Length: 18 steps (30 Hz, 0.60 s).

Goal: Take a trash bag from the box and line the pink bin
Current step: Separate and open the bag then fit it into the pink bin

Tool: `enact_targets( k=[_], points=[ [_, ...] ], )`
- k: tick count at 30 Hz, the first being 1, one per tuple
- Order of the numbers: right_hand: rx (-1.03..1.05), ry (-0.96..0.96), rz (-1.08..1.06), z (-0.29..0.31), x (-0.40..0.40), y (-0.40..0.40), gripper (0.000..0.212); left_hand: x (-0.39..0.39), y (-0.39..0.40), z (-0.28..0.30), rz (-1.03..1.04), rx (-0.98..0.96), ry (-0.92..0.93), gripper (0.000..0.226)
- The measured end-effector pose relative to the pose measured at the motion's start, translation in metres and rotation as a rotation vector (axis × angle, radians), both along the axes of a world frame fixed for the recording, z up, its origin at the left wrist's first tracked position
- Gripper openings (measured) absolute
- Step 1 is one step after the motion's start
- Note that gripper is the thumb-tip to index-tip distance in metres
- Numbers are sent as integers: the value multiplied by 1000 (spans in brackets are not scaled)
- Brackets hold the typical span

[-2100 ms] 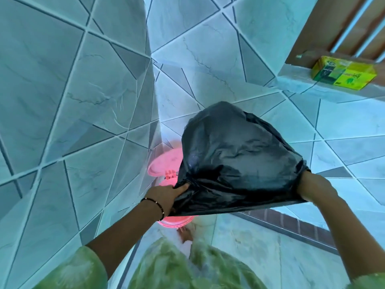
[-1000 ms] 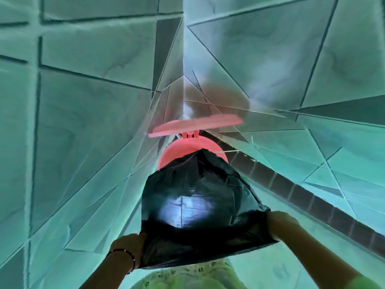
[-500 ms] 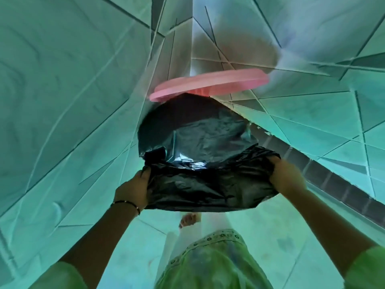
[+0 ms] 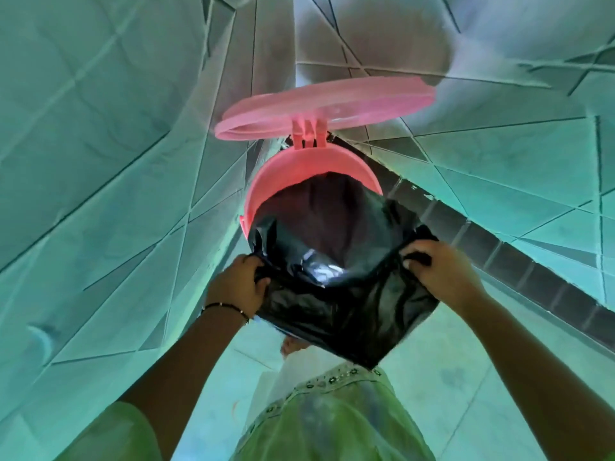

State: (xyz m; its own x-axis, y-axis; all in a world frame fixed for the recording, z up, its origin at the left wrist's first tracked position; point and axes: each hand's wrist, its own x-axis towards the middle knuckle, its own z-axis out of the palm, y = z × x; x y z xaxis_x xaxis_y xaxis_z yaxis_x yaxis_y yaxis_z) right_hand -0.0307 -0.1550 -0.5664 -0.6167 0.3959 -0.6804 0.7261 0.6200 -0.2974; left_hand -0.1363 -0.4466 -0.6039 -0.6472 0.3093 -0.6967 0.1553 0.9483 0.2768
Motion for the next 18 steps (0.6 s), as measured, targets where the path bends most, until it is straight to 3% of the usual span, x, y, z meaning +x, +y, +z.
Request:
enact_targets(
  k=[2, 5, 8, 12, 14, 18],
  points=[
    [5, 146, -42, 4, -22, -11, 28, -8, 10, 1, 163, 95, 138, 31],
    [-7, 215, -62, -10, -54, -13, 45, -28, 22, -9, 345, 160, 247, 44],
    [11, 172, -83, -35, -68, 0, 54, -53, 18, -27, 485, 23, 196, 63],
    [38, -10, 237, -56, -63, 10, 57, -56, 3, -45, 306, -136, 33, 75],
    [94, -2, 159, -64, -58, 18, 56, -48, -7, -51, 222, -180, -9, 76],
    [134, -31, 110, -74, -39, 19, 55, -24, -27, -56, 263, -244, -52, 79]
  ],
)
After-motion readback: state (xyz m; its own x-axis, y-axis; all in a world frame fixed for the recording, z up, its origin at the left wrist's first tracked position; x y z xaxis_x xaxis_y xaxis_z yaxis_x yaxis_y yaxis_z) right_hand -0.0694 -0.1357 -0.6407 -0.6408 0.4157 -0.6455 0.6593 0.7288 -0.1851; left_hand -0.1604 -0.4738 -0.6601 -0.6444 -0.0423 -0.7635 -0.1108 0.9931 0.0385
